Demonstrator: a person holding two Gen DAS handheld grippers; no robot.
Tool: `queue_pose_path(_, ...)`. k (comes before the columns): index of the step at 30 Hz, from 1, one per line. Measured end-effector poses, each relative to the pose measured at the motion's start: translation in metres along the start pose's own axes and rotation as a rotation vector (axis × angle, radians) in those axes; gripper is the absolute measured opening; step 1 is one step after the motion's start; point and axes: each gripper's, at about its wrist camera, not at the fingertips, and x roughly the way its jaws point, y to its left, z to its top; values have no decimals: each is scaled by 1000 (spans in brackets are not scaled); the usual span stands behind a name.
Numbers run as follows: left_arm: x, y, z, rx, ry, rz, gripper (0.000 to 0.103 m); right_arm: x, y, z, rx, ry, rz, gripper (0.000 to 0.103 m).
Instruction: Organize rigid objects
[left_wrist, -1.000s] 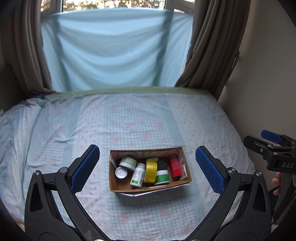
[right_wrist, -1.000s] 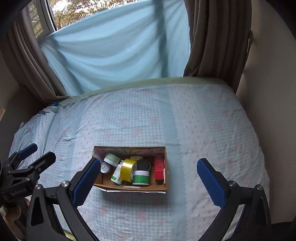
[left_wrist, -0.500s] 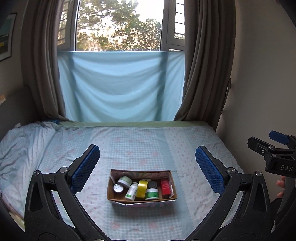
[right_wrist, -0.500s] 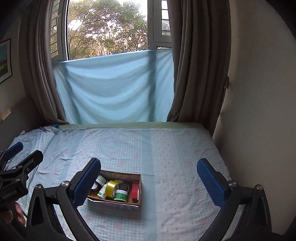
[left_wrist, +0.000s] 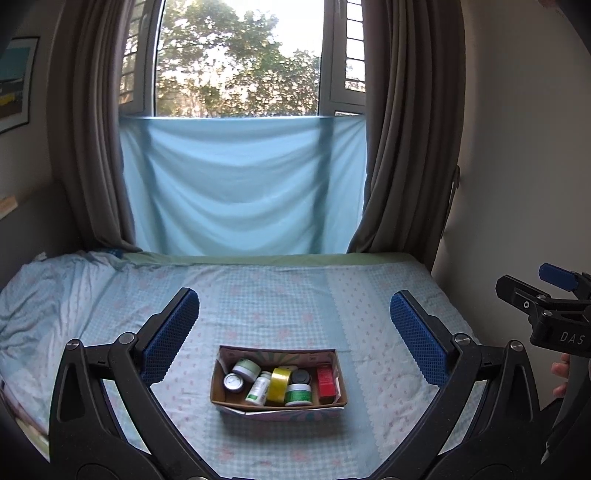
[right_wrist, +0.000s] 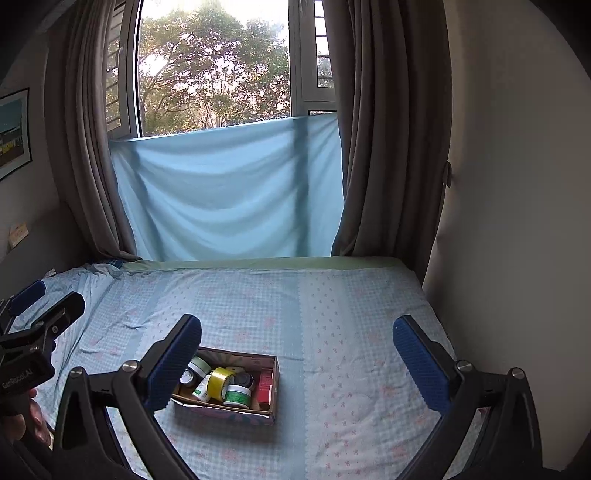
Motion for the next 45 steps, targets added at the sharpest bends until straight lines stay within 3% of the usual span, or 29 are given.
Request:
queue_pose_path(40,-4,4,3,-10,-33,6,103,-1,1,9,-9,-24,3,103)
queue_pose_path(45,-11,4,2,-10,-79,0,103,-1,1,8,-8,-25,2,103)
